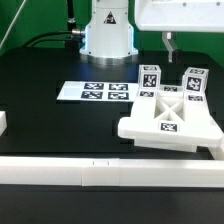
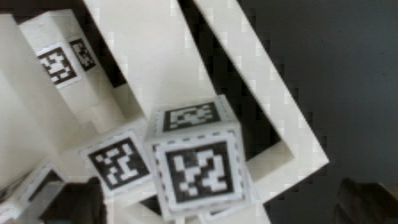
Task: Assemble chair
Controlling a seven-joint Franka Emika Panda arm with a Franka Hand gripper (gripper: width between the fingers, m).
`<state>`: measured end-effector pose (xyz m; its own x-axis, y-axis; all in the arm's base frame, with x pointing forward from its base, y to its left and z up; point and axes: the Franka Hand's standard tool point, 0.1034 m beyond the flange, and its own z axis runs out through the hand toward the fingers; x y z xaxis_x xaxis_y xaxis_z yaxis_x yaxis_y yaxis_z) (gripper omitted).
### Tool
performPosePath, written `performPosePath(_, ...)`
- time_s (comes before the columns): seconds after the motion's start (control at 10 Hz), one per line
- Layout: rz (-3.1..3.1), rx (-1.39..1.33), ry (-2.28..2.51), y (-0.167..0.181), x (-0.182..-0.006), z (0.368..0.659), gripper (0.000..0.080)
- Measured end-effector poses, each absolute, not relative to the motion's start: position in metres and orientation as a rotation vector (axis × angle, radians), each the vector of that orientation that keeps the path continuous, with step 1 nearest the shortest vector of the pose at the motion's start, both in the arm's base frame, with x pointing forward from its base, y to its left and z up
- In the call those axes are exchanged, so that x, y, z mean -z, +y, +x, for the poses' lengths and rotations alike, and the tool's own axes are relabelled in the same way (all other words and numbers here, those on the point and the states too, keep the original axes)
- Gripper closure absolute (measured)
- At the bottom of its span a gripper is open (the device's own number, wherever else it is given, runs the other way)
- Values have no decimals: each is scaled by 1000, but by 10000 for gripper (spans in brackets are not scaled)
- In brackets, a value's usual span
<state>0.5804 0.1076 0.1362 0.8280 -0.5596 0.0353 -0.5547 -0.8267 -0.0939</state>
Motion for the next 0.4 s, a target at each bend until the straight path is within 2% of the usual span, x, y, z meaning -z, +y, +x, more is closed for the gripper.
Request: performPosePath(0.4,-2927,94,893,108,-136,581,150)
